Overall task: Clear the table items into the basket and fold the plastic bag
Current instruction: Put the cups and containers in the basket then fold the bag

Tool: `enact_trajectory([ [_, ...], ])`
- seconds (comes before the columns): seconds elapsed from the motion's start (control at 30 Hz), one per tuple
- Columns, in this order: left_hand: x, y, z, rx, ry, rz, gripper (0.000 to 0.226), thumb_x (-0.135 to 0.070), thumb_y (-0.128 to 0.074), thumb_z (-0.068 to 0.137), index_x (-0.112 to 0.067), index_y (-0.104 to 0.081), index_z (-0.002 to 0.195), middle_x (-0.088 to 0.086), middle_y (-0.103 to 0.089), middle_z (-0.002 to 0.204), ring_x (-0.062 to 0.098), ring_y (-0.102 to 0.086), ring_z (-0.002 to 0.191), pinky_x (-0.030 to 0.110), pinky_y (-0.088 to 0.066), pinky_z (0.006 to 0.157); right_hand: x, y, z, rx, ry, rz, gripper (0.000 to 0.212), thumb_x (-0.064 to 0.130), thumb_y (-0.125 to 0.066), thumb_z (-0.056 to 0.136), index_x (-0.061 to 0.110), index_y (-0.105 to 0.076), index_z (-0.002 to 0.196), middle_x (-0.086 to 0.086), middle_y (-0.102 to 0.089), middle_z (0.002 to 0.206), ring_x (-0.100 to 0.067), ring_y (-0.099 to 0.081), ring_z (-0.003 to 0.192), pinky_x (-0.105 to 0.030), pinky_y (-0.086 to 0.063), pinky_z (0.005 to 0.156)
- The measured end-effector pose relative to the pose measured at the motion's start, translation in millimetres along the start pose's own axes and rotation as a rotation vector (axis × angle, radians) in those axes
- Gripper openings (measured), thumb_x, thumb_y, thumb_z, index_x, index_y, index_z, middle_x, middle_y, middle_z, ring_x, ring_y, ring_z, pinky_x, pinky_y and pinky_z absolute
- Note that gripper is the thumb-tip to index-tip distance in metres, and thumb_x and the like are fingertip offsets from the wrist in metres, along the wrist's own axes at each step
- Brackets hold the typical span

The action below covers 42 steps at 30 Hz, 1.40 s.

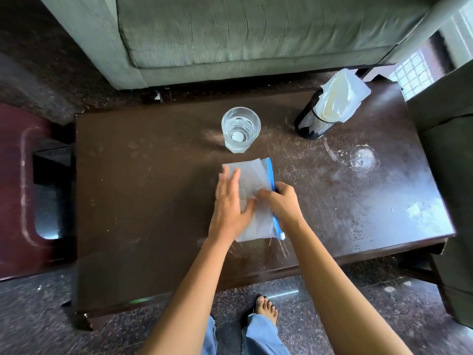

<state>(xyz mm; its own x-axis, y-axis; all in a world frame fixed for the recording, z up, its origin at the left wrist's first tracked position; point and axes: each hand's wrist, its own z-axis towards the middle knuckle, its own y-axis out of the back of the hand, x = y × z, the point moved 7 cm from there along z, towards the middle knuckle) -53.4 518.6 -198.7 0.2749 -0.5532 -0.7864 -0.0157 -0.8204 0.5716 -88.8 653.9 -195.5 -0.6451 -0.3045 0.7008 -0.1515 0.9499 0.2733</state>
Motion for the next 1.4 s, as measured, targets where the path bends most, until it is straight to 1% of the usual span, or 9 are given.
enact_trajectory([
  [0.07,11,26,-6,-0.139,0.249,-0.229,0.074,-0.044,-0.063,0.084,-0.023,-0.026,0.144,0.005,-0.023,0.156,0.019,-0.027,0.141,0.036,-0.029,0.112,4,-9,-11,0.122,-0.051,0.170,0.022,0.010,-0.064,0.079,-0.003,-0.061,0.096,-0.012,-0.065,0.082,-0.027,-0.064,0.075,-0.041,-0.058,0.070],
  [0.13,15,43,-14,-0.130,0.445,-0.481,0.052,-0.047,-0.066,0.082,-0.027,-0.046,0.125,-0.001,-0.056,0.130,0.010,-0.058,0.111,0.029,-0.051,0.087,11,-20,-22,0.232,-0.058,0.225,0.025,0.007,-0.062,0.088,-0.001,-0.058,0.111,-0.014,-0.068,0.101,-0.029,-0.068,0.089,-0.046,-0.059,0.081],
  [0.23,17,61,-23,-0.023,0.543,-0.801,0.017,-0.034,-0.069,0.084,-0.027,-0.062,0.098,-0.003,-0.070,0.096,0.012,-0.068,0.084,0.024,-0.052,0.065,28,-41,-31,0.296,-0.026,0.243,0.028,0.007,-0.063,0.088,0.001,-0.058,0.115,-0.017,-0.069,0.109,-0.034,-0.068,0.096,-0.051,-0.057,0.085],
  [0.57,60,174,-26,-0.268,0.547,-1.016,0.011,-0.018,-0.069,0.085,-0.015,-0.067,0.095,0.001,-0.074,0.087,0.016,-0.071,0.077,0.033,-0.058,0.069,86,-148,-52,0.543,0.042,-0.035,0.031,0.010,-0.079,0.077,0.003,-0.066,0.104,-0.014,-0.073,0.100,-0.030,-0.071,0.090,-0.045,-0.058,0.082],
  [0.67,83,214,-25,-0.392,0.561,-1.028,0.013,-0.023,-0.070,0.084,-0.018,-0.067,0.095,0.000,-0.073,0.093,0.018,-0.070,0.086,0.036,-0.058,0.074,106,-178,-55,0.499,0.070,-0.023,0.026,0.004,-0.080,0.074,0.001,-0.069,0.098,-0.019,-0.073,0.095,-0.031,-0.070,0.082,-0.047,-0.059,0.079],
  [0.87,113,283,-19,-0.614,0.515,-1.168,0.010,-0.018,-0.067,0.087,-0.015,-0.068,0.096,0.005,-0.072,0.092,0.021,-0.070,0.083,0.037,-0.057,0.074,149,-243,-71,0.347,0.161,0.091,0.018,0.009,-0.076,0.080,0.004,-0.069,0.096,-0.008,-0.074,0.081,-0.020,-0.069,0.066,-0.028,-0.055,0.056],
  [0.97,126,317,-14,-0.703,0.475,-1.179,0.009,-0.019,-0.066,0.088,-0.016,-0.066,0.097,0.002,-0.072,0.093,0.018,-0.070,0.083,0.036,-0.058,0.075,154,-279,-85,0.436,0.032,0.270,0.024,0.027,-0.068,0.088,0.008,-0.066,0.103,-0.007,-0.072,0.087,-0.018,-0.070,0.073,-0.032,-0.057,0.065],
  [1.1,142,351,-15,-0.795,0.445,-1.161,0.012,-0.016,-0.065,0.088,-0.012,-0.066,0.100,0.001,-0.072,0.087,0.016,-0.070,0.078,0.034,-0.058,0.071,168,-317,-93,0.472,0.080,0.195,0.023,0.009,-0.072,0.083,0.001,-0.064,0.103,-0.021,-0.070,0.105,-0.027,-0.071,0.087,-0.039,-0.059,0.073],
  [1.4,161,409,-6,-0.989,0.380,-1.207,0.015,-0.022,-0.059,0.092,-0.013,-0.065,0.103,0.002,-0.070,0.100,0.013,-0.066,0.091,0.036,-0.054,0.085,205,-373,-67,0.425,0.081,0.130,0.019,0.000,-0.076,0.078,0.003,-0.067,0.094,-0.010,-0.073,0.086,-0.016,-0.071,0.072,-0.026,-0.057,0.064],
])
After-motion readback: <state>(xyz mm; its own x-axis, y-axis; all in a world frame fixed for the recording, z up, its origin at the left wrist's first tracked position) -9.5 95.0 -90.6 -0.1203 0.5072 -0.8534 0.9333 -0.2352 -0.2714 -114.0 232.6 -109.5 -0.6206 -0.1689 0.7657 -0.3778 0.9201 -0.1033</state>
